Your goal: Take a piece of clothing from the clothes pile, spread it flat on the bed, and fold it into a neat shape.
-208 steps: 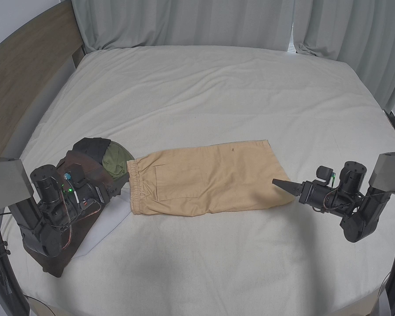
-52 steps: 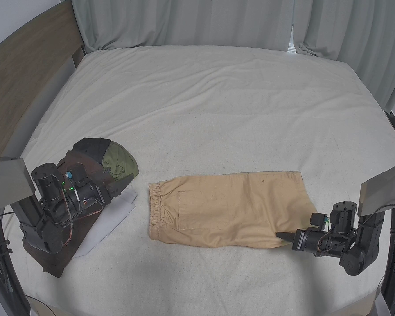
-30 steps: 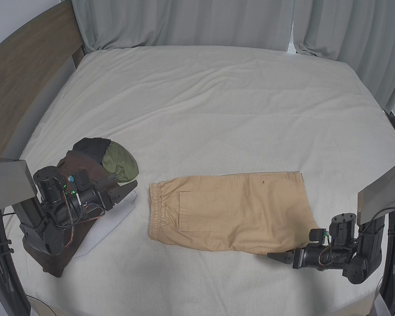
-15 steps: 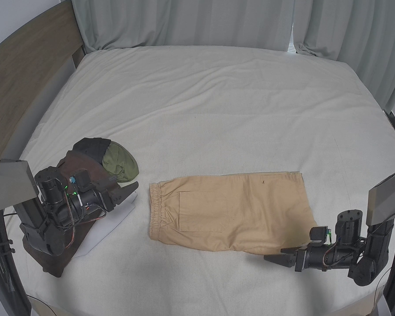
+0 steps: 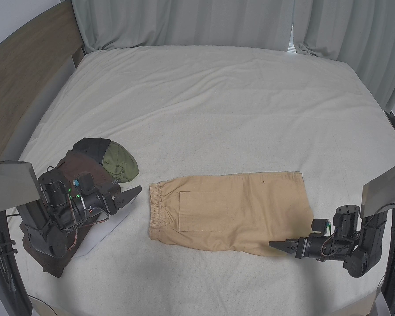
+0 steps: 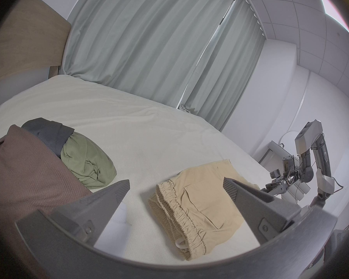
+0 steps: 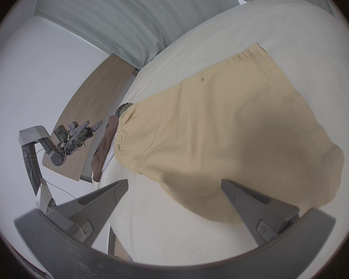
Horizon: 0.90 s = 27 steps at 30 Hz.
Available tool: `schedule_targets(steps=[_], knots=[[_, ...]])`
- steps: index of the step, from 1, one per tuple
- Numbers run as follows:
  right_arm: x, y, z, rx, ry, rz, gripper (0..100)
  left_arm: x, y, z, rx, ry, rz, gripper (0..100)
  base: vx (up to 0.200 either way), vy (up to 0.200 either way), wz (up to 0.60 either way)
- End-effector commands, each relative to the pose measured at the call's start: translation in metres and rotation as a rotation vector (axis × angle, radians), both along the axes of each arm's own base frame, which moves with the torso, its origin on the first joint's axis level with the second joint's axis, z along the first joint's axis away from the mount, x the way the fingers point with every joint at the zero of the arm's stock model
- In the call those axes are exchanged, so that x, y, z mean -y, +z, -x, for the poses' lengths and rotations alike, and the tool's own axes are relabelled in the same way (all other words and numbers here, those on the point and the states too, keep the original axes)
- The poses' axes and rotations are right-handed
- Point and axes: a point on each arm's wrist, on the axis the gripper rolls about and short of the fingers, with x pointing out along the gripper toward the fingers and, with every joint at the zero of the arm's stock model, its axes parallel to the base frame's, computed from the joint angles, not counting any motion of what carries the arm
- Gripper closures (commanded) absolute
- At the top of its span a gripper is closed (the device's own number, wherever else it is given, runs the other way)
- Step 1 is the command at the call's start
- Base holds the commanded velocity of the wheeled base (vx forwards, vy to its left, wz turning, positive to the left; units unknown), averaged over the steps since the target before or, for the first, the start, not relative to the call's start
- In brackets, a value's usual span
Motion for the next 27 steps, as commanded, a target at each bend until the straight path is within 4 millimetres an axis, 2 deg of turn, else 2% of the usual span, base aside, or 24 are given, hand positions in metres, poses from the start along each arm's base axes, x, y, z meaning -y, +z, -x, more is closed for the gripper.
schedule_targets(steps=[1, 10, 12, 18, 21, 24, 27], knots=[[0.003, -0.014, -0.002, -0.043, -0.012, 0.009, 0, 0.001, -0.003, 0.0, -0.009, -0.002, 0.001, 0, 0.0, 0.0, 0.0], [0.002, -0.013, -0.002, -0.039, -0.008, 0.006, 0, 0.001, -0.003, 0.001, -0.015, -0.003, 0.003, 0, 0.0, 0.0, 0.0], [0.0, 0.012, 0.001, 0.043, 0.009, -0.012, 0, 0.003, -0.006, 0.002, -0.026, -0.008, 0.002, 0, 0.0, 0.0, 0.0], [-0.014, 0.051, 0.008, 0.183, 0.068, -0.047, 0, 0.007, -0.013, 0.001, -0.046, -0.021, 0.002, 0, 0.0, 0.0, 0.0], [-0.017, 0.059, 0.007, 0.221, 0.084, -0.061, 0, 0.007, -0.014, 0.003, -0.056, -0.021, 0.003, 0, 0.0, 0.0, 0.0], [-0.021, 0.068, -0.008, 0.29, 0.106, -0.088, 0, 0.007, -0.016, 0.005, -0.093, -0.018, 0.028, 0, 0.0, 0.0, 0.0], [-0.022, 0.071, -0.014, 0.31, 0.102, -0.099, 0, 0.007, -0.017, 0.007, -0.12, -0.016, 0.048, 0, 0.0, 0.0, 0.0]])
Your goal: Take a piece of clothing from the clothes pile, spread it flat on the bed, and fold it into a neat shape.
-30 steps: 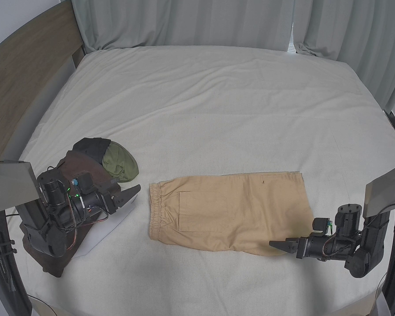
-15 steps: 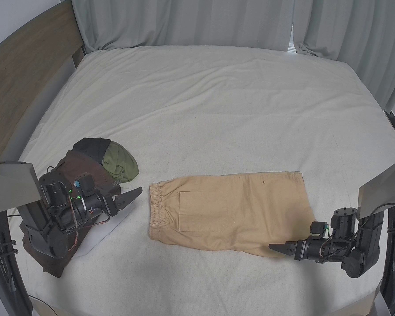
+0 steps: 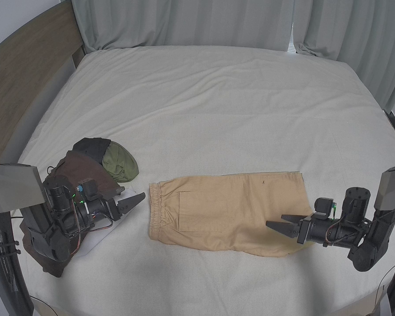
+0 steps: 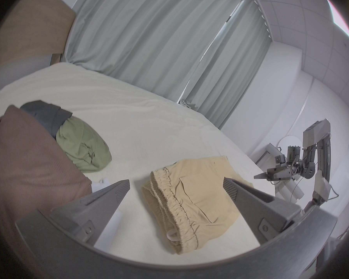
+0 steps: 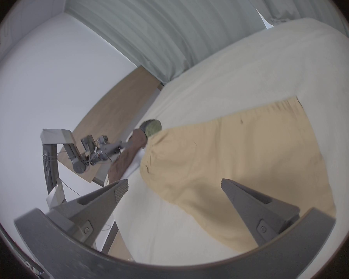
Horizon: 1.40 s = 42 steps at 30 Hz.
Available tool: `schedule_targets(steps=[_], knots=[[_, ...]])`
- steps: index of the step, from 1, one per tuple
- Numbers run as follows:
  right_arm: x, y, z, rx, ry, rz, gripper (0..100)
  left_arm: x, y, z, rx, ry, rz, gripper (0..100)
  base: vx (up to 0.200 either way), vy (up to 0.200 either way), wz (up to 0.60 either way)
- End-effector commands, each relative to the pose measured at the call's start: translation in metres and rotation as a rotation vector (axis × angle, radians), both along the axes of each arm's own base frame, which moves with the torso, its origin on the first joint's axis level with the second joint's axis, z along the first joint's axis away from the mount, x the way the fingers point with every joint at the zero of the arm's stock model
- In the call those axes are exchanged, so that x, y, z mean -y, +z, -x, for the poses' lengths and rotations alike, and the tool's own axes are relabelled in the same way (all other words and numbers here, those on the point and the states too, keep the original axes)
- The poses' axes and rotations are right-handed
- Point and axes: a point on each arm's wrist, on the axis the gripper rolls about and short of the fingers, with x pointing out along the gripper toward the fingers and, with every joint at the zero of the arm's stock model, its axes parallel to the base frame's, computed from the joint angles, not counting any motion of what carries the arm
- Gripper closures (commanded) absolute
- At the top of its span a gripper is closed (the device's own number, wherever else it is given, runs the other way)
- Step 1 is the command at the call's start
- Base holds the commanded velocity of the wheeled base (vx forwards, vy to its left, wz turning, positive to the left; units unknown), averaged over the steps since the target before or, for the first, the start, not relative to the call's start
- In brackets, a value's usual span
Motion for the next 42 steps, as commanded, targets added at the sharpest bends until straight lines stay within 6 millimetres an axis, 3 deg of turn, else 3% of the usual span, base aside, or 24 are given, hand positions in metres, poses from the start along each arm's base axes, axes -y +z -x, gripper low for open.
schedule_targets(steps=[1, 17, 32, 42], knots=[[-0.005, 0.019, -0.012, 0.073, 0.009, -0.055, 0, 0.003, -0.006, 0.005, -0.066, -0.002, 0.034, 0, 0.0, 0.0, 0.0], [-0.003, 0.024, -0.013, 0.083, -0.002, -0.071, 0, 0.015, -0.061, 0.006, -0.288, -0.009, 0.068, 0, 0.0, 0.0, 0.0], [-0.006, 0.023, -0.012, 0.082, 0.006, -0.068, 0, 0.019, -0.081, 0.012, -0.37, -0.012, 0.071, 0, 0.0, 0.0, 0.0], [-0.004, 0.027, -0.012, 0.097, -0.001, -0.07, 0, 0.042, -0.092, 0.016, -0.463, -0.046, 0.115, 0, 0.0, 0.0, 0.0]])
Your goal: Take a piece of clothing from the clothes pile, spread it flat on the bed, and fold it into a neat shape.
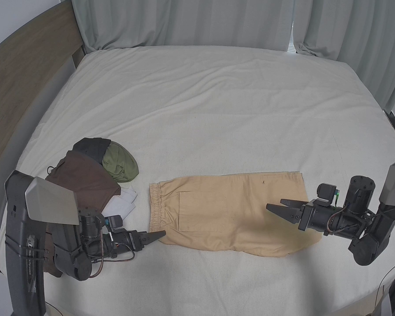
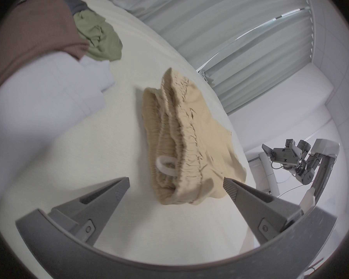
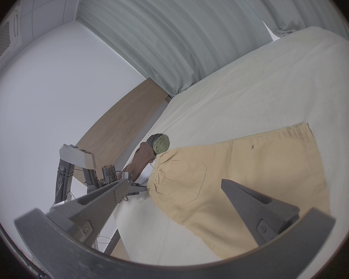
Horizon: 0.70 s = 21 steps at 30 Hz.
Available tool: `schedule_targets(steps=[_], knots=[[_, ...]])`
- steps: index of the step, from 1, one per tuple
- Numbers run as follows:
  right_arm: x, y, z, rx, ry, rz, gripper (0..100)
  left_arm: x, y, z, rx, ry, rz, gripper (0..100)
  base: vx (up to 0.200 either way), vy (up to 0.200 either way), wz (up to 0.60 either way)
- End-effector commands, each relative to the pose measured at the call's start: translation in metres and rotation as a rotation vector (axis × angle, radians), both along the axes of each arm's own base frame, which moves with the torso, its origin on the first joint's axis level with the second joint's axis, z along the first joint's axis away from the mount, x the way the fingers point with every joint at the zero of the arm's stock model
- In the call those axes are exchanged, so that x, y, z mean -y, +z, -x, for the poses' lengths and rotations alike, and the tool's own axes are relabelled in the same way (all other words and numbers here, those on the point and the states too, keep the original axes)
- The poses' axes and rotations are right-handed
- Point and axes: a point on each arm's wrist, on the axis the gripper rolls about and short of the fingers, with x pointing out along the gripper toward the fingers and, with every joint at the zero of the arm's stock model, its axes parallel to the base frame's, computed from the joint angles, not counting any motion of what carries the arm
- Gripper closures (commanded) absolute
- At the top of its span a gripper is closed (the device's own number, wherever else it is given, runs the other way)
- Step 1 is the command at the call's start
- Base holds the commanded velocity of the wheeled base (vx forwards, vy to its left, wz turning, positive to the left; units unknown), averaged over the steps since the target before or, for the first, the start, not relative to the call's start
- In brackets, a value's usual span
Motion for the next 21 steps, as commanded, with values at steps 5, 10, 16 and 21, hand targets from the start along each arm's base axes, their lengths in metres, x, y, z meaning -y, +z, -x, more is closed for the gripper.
schedule_targets(steps=[5, 10, 16, 21], knots=[[0.0, 0.002, -0.001, 0.007, -0.002, -0.002, 0, 0.023, -0.007, 0.0, -0.084, -0.019, 0.07, 0, 0.0, 0.0, 0.0], [0.0, 0.002, 0.0, 0.006, 0.0, -0.002, 0, 0.031, -0.004, -0.01, -0.082, 0.003, 0.113, 0, 0.0, 0.0, 0.0], [0.0, 0.0, 0.0, 0.002, 0.0, 0.0, 0, 0.035, 0.0, -0.022, -0.079, 0.021, 0.166, 0, 0.0, 0.0, 0.0], [-0.001, 0.0, 0.0, 0.0, 0.001, 0.0, 0, 0.038, 0.003, -0.03, -0.082, 0.035, 0.209, 0, 0.0, 0.0, 0.0]])
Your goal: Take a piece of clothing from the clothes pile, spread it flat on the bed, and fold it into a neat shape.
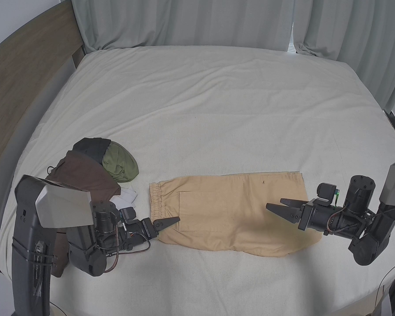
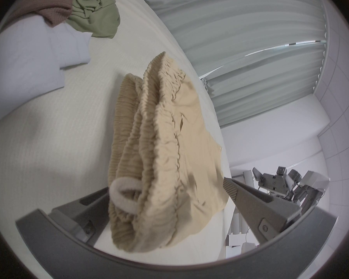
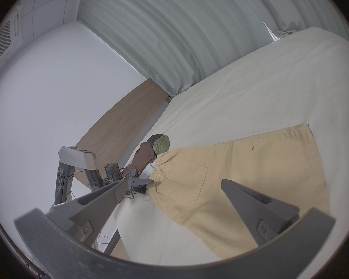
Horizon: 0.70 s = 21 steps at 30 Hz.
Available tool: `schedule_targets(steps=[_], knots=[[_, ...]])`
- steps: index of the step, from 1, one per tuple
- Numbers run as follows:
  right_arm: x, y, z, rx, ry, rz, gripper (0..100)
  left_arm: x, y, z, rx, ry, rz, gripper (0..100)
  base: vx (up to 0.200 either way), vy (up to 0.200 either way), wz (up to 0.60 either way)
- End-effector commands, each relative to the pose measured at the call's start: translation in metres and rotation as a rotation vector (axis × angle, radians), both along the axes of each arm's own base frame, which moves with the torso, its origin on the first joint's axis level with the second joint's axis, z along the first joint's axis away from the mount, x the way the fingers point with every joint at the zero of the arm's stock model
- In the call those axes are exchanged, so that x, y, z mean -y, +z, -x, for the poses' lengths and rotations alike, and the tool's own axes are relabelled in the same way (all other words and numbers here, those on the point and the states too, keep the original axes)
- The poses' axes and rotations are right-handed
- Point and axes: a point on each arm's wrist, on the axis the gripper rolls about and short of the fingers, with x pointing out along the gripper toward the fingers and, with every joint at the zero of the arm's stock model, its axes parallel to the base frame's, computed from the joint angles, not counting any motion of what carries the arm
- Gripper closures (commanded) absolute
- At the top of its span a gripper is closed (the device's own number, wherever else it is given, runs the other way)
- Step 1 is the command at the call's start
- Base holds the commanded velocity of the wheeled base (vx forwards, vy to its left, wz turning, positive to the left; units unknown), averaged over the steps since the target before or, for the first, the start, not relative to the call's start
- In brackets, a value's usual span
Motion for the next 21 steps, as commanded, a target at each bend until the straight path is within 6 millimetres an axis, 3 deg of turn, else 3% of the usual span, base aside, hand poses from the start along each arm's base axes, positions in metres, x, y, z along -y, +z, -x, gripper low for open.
schedule_targets(steps=[1, 13, 14, 21], knots=[[0.0, -0.001, 0.0, -0.004, 0.001, 0.001, 0, 0.003, 0.001, -0.007, 0.018, 0.004, 0.018, 0, 0.0, 0.0, 0.0], [-0.001, -0.002, 0.0, -0.009, 0.004, 0.002, 0, 0.007, -0.005, -0.014, 0.029, 0.032, 0.01, 0, 0.0, 0.0, 0.0], [-0.001, -0.002, 0.0, -0.009, 0.004, 0.002, 0, 0.008, -0.006, -0.015, 0.03, 0.041, 0.007, 100, 0.0, 0.0, 0.0], [-0.001, -0.002, 0.001, -0.01, 0.004, 0.003, 0, 0.009, -0.01, -0.019, 0.036, 0.055, 0.005, 100, 0.0, 0.0, 0.0]])
